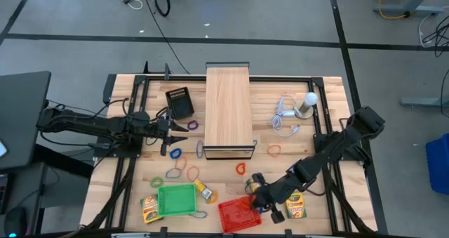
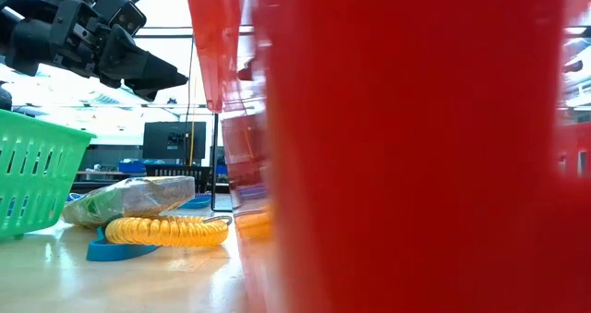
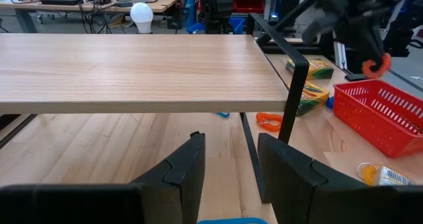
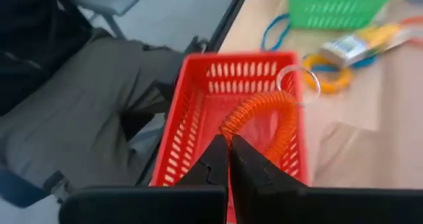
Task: Pick & Place Office Desk Supplies
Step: Put the orange spring keychain into the red basket, then put the blue spring keychain into the red basket
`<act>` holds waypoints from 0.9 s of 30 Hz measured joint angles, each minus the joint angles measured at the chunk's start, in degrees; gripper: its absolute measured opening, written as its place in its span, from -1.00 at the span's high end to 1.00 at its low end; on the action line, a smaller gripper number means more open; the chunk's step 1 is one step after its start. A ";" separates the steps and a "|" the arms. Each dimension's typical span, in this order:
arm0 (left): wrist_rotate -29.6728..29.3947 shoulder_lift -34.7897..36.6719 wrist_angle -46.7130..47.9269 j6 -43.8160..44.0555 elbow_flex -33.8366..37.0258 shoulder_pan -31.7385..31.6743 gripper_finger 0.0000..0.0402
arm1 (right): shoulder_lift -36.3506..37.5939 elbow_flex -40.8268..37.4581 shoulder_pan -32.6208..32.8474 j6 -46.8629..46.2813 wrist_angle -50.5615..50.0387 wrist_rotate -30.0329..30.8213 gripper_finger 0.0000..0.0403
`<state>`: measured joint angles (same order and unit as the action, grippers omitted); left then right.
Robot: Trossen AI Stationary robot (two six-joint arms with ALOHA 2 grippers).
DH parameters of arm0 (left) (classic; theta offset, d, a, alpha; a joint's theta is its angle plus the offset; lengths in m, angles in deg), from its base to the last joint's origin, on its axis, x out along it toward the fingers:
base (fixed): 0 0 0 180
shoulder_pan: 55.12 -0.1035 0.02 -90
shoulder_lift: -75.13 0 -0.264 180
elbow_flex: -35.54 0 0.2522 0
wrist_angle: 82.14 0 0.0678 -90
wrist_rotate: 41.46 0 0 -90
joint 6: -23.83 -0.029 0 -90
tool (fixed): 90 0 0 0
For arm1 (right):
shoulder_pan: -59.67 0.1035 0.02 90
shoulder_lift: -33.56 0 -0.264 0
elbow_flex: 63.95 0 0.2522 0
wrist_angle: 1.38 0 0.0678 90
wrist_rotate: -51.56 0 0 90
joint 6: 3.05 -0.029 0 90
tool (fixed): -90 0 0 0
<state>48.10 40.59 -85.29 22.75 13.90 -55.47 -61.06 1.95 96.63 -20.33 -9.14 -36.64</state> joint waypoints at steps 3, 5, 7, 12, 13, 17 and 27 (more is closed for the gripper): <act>0.02 -0.01 0.00 0.01 0.00 0.00 0.27 | -2.78 0.00 -0.48 -0.24 0.62 -0.60 1.00; 0.00 0.00 0.00 0.02 0.00 -0.01 0.27 | -3.85 0.00 -0.71 -0.32 0.75 -0.61 1.00; 0.00 -0.01 0.00 0.02 0.00 0.01 0.27 | -4.33 0.00 -0.95 -0.41 0.85 -0.59 1.00; 0.00 -0.01 0.00 0.02 0.00 0.01 0.27 | -4.58 0.00 -1.58 -1.28 1.07 -0.61 0.91; 0.00 -0.01 0.00 0.02 0.00 -0.01 0.27 | -4.56 0.00 -1.61 -1.27 1.04 -0.60 0.87; 0.00 -0.01 0.00 0.02 0.00 -0.01 0.27 | -4.58 0.00 -1.58 -0.14 1.01 -0.50 0.66; 0.01 -0.01 0.00 0.28 0.00 0.00 0.27 | -4.26 0.05 -1.58 3.88 0.78 3.26 0.24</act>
<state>48.10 40.58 -85.29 23.03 13.90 -55.47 -65.32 2.00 95.04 -16.45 -8.37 -33.37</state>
